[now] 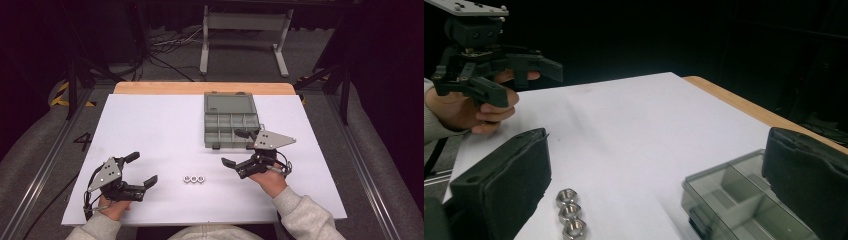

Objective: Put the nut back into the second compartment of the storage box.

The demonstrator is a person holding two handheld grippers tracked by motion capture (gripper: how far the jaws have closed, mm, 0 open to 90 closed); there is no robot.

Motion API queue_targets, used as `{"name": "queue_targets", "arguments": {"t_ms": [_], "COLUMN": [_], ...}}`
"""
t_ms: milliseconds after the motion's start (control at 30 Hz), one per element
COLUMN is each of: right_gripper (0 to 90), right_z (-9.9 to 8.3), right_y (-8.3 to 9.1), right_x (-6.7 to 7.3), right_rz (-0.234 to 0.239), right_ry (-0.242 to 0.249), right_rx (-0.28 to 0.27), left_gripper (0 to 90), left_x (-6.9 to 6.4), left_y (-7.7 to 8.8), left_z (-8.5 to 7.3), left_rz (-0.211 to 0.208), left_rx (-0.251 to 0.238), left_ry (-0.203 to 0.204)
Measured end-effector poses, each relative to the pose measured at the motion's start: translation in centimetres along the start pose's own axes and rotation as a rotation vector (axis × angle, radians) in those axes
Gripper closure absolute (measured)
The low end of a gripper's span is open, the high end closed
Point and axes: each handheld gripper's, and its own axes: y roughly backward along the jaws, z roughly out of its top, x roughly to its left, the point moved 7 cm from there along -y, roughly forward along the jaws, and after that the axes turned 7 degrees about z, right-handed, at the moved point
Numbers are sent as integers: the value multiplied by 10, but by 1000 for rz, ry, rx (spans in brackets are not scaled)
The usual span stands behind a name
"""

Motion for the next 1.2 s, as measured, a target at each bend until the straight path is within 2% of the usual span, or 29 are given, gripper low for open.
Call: {"name": "queue_targets", "arguments": {"t_ms": [167, 233, 300, 333, 367, 433, 500, 533, 567, 600, 633, 733, 767, 933, 1100, 1200], "right_gripper": [1, 1, 1, 1, 1, 4, 8, 8, 16, 16, 17, 21, 21, 38, 46, 58], "right_z": [9, 12, 16, 16, 19, 20, 21, 21, 20, 20, 20, 19, 19, 18, 15, 10], "right_y": [-15, -21, -28, -28, -33, -37, -41, -41, -44, -44, -45, -50, -50, -60, -66, -72], "right_x": [6, 8, 10, 10, 11, 12, 13, 13, 13, 13, 13, 13, 13, 16, 18, 24], "right_rz": [43, 61, 87, 87, 107, 123, 138, 138, 147, 147, 150, 163, 163, 181, 188, 202], "right_ry": [16, 22, 36, 36, 51, 62, 78, 78, 90, 90, 96, 123, 123, 155, 189, 177], "right_rx": [25, 52, 104, 104, 156, 197, 266, 266, 332, 332, 369, 523, 523, 706, 785, 841], "left_gripper": [22, 22, 22, 21, 21, 21, 21, 21, 21, 21, 21, 20, 20, 20, 17, 17], "left_x": [0, -1, -1, -1, -1, -1, -1, -1, -1, -1, -1, -2, -2, -2, -1, -2], "left_y": [0, 0, 1, 1, 1, 1, 0, 0, 0, 0, 0, 0, 0, -1, 0, 0], "left_z": [-1, 0, 0, 0, 0, 0, 0, 0, 0, 0, 0, -1, -1, -1, -1, -2], "left_rz": [-3, -3, -9, -9, -11, -11, -12, -12, -12, -13, -14, -20, -20, -20, -18, -18], "left_rx": [6, 4, 0, 0, -2, -2, 1, 1, 1, 1, 1, 5, 5, 9, 9, 11], "left_ry": [-4, -1, 5, 5, 2, 1, -2, -2, 0, 1, 2, 7, 7, 3, 6, 8]}}
